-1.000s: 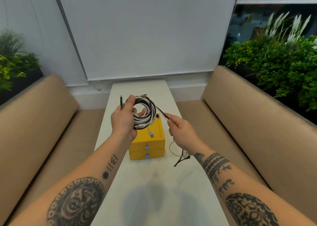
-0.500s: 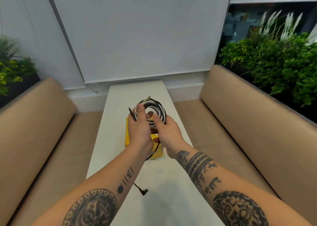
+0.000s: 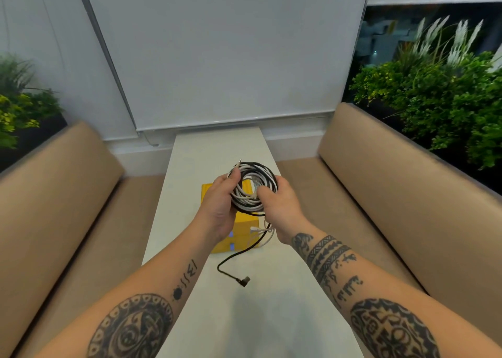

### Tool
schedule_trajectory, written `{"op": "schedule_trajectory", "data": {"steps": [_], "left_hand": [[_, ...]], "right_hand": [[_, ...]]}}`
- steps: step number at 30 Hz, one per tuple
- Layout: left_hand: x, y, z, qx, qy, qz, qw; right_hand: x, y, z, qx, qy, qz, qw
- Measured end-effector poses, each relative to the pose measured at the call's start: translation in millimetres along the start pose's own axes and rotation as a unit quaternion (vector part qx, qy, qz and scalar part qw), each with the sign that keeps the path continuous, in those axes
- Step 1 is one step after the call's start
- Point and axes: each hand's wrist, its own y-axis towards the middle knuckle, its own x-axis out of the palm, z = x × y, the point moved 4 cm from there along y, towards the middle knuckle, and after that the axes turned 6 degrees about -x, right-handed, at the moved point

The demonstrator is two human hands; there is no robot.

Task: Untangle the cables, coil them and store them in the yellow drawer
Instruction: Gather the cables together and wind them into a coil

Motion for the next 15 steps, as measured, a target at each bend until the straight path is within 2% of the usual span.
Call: {"op": "schedule_trajectory", "data": {"steps": [4,7,11,15], "left_hand": [[-12,-1,6,0.046,0.130,0.034,0.990],[-21,4,12,0.064,0.217,0.031,0.974],[-22,9,17,0.028,0.149,0.003,0.988],[-19,18,19,0.021,0.161,0.001,0.987]], "right_hand": [[-7,-2,2,-0.013,-0.041,-0.014,0.999],[-11,-2,3,-0.022,-0.074,-0.040,0.996],[-18,0,4,-0.034,-0.130,-0.083,0.987],[-22,-1,6,-0.033,-0.178,-0.105,0.978]]}}
